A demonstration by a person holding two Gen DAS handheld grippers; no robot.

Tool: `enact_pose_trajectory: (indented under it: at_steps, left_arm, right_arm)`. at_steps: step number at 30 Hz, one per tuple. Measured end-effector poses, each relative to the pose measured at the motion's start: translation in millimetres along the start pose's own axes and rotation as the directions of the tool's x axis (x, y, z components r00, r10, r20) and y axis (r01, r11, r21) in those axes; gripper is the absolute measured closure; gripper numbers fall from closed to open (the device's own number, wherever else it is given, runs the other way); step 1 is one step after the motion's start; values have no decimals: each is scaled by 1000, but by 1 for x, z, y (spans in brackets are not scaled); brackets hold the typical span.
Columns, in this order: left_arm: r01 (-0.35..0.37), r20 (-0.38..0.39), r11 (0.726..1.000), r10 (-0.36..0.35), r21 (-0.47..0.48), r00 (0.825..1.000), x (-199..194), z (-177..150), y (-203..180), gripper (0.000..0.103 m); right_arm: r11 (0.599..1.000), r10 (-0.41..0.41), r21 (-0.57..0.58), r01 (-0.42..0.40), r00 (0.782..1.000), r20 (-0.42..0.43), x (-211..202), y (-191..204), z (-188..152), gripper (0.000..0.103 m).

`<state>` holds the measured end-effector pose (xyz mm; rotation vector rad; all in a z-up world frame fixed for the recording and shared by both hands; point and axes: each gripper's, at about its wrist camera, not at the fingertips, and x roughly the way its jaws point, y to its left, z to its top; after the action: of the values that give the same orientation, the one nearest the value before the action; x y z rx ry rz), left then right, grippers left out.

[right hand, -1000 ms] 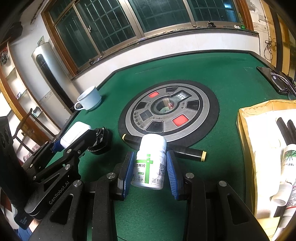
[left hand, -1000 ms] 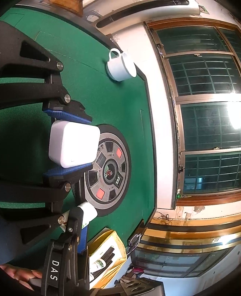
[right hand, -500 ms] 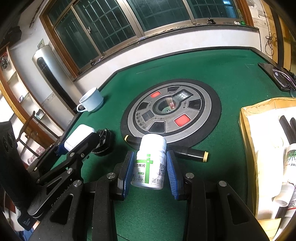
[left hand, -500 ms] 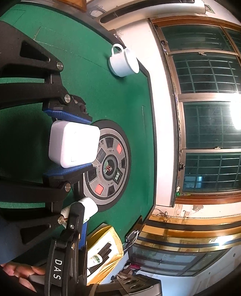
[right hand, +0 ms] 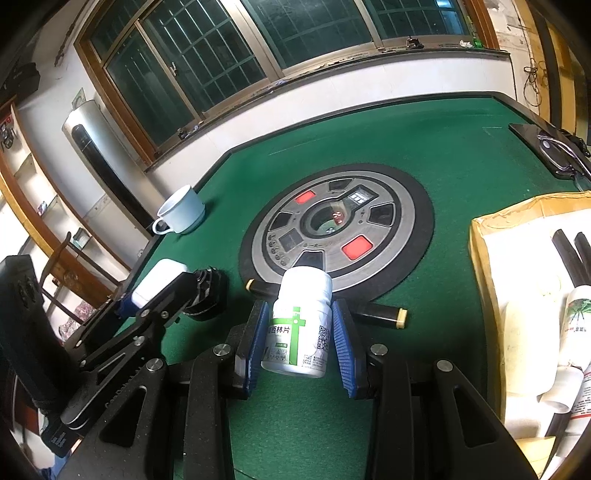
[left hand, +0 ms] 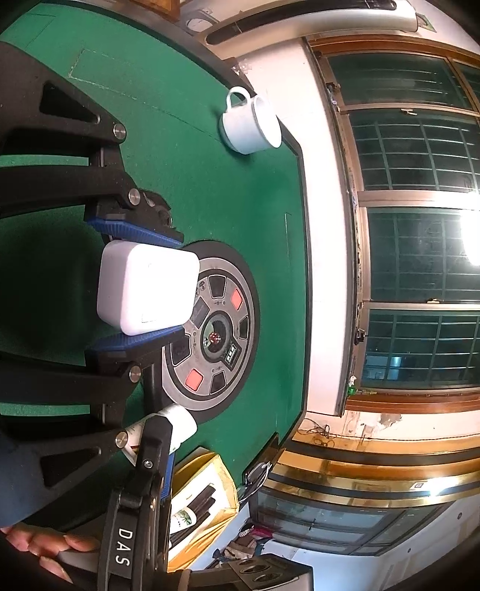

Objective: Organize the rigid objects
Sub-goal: 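Lift the white box and pill bottle above the table with both tools, then carry the white box and pill bottle over the tray with both tools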

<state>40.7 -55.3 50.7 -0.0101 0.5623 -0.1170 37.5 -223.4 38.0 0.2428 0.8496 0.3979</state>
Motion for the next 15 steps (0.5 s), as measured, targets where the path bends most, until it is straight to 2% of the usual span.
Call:
enact_pose_trajectory:
  at_steps: [7,10,15]
  left_arm:
    - [15,-26,1000,-15,9,1000,-7,-3,-11,62]
    - [39,-32,999,-38,26,999,-14,-5,-23,62]
    - [93,-49,994,-90,61,995,-25,-6,-50,62]
  right_arm:
    - [1000,-19,23,19,1000,15,-5,-7,3,72]
    - [998,19,64,-21,999,29,-15,-9,6,72]
    - [996,27,83,-32,998,54,-40,-10,0,72]
